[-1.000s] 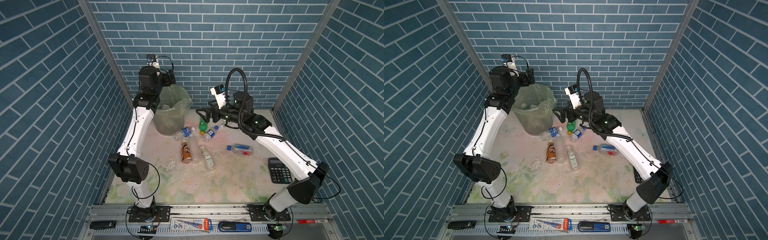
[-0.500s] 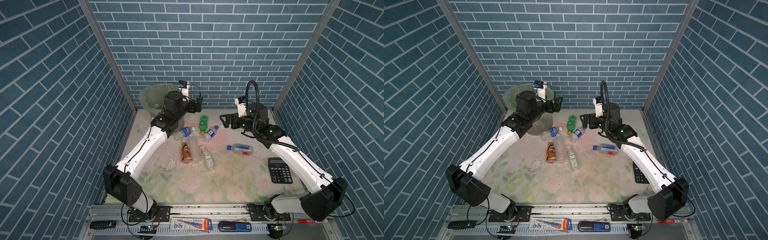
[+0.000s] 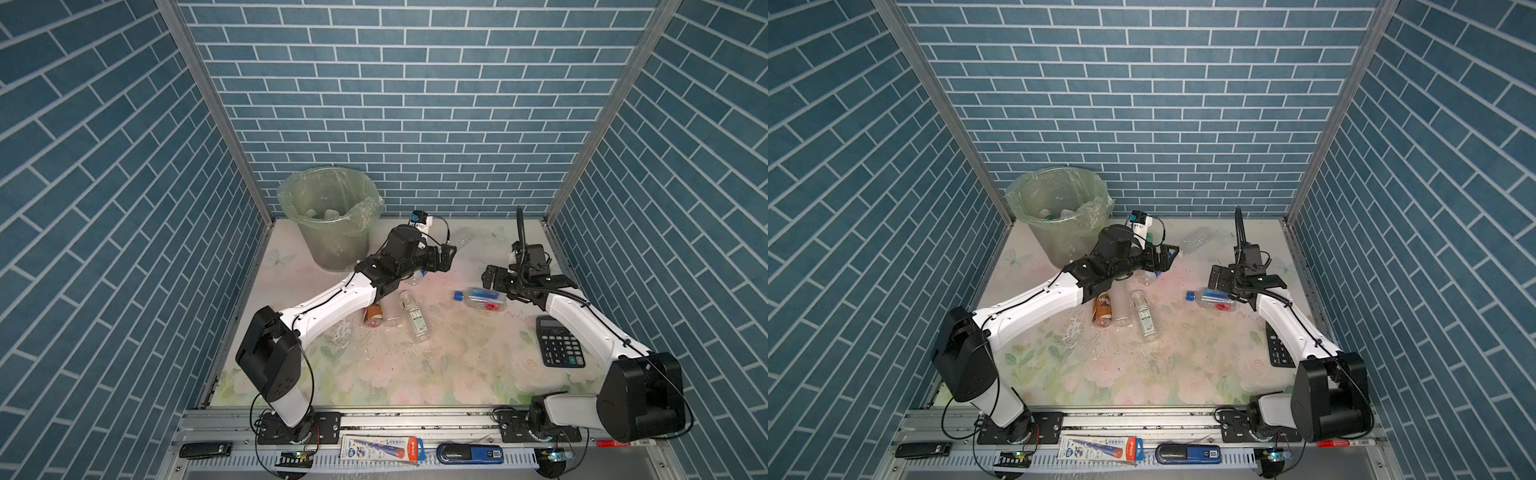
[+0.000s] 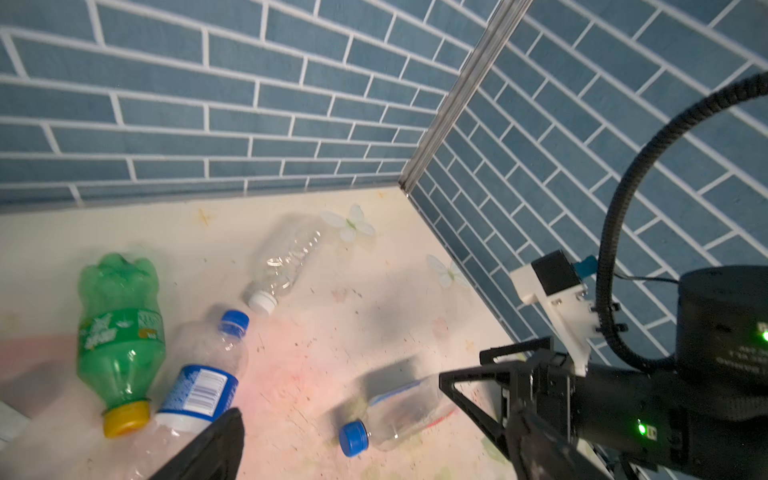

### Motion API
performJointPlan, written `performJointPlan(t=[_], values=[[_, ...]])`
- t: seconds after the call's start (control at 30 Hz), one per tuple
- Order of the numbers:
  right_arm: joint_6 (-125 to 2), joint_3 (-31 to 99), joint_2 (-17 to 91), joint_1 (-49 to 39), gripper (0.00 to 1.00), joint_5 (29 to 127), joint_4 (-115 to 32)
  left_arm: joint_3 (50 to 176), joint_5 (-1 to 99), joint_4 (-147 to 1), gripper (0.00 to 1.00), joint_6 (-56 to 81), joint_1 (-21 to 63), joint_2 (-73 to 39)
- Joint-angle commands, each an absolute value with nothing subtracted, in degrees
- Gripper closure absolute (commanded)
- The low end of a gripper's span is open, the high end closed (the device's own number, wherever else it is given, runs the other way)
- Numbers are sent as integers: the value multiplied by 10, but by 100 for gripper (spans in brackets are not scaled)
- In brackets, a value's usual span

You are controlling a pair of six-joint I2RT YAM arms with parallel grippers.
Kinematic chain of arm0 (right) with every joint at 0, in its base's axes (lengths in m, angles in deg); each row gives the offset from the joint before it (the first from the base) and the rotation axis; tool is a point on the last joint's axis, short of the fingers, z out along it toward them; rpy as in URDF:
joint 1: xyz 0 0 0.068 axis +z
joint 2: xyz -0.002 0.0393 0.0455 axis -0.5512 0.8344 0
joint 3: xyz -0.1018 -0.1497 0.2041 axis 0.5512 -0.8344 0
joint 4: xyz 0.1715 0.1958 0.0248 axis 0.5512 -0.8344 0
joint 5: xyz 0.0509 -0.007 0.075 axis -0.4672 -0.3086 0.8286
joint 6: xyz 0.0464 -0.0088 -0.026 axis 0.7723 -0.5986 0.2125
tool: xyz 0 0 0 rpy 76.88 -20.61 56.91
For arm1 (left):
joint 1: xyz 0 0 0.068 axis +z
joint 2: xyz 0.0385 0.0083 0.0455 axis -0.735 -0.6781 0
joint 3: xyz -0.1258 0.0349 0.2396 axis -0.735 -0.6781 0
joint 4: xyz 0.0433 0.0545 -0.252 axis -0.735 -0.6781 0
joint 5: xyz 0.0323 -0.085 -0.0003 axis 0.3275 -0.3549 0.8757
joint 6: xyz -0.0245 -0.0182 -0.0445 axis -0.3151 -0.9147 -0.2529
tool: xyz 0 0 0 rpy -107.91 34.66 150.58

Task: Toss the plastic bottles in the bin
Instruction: 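Move the left gripper back toward the bottles while the right gripper reaches the Fiji bottle, then lower the right gripper around the Fiji bottle's body and close it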

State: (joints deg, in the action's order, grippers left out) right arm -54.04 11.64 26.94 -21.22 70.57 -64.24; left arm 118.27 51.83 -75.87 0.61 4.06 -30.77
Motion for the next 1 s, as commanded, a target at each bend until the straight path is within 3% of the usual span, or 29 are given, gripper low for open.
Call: performJointPlan(t=[0.0, 0.47, 0.97], values=[[-514, 93, 294, -231, 1, 719, -605, 1165, 507, -733, 1, -45, 40, -309], [-434, 31, 344, -232, 6, 802, -507, 1141, 495, -746, 1, -73, 37, -323], [-399, 53, 334, -153, 8, 847, -510, 1150, 519, -796, 1, -57, 45, -320]])
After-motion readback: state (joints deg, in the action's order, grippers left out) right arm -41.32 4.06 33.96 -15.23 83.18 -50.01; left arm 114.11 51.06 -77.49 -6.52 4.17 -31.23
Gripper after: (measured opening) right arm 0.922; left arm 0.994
